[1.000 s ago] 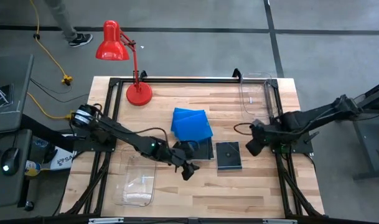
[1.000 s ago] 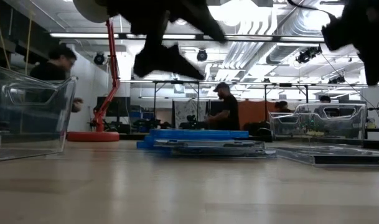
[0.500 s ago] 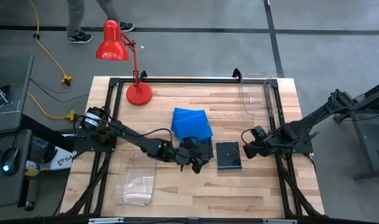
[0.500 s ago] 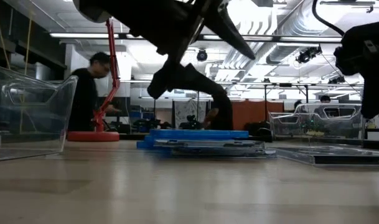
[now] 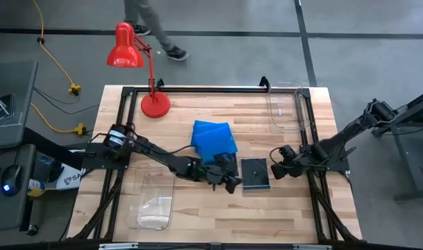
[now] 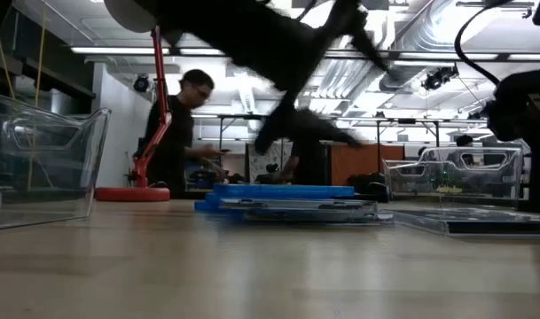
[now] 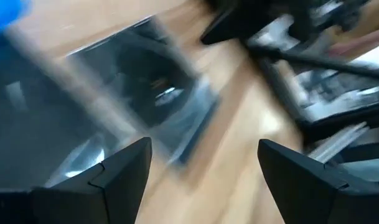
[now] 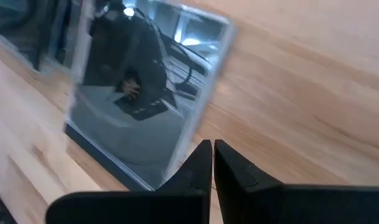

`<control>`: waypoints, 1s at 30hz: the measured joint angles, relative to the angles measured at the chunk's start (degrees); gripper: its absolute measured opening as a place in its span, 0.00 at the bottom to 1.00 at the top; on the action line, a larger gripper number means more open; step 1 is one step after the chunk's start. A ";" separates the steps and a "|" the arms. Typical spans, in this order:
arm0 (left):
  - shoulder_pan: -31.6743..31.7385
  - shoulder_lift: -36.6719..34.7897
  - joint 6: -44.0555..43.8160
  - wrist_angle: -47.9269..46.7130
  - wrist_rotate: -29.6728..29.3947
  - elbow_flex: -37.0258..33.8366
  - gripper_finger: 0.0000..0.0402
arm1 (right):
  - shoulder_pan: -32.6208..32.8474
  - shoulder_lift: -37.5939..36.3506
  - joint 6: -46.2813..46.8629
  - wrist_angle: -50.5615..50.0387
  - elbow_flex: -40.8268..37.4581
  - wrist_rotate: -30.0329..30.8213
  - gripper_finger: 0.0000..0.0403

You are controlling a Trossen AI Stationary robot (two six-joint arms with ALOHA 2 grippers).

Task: Pick & place jewel cases by type
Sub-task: Put the black cd case into the bottom transparent bin

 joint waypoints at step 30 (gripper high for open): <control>0.64 4.67 -17.13 -5.66 9.73 4.41 0.73 | 0.09 1.72 0.46 5.50 -2.90 -0.63 0.00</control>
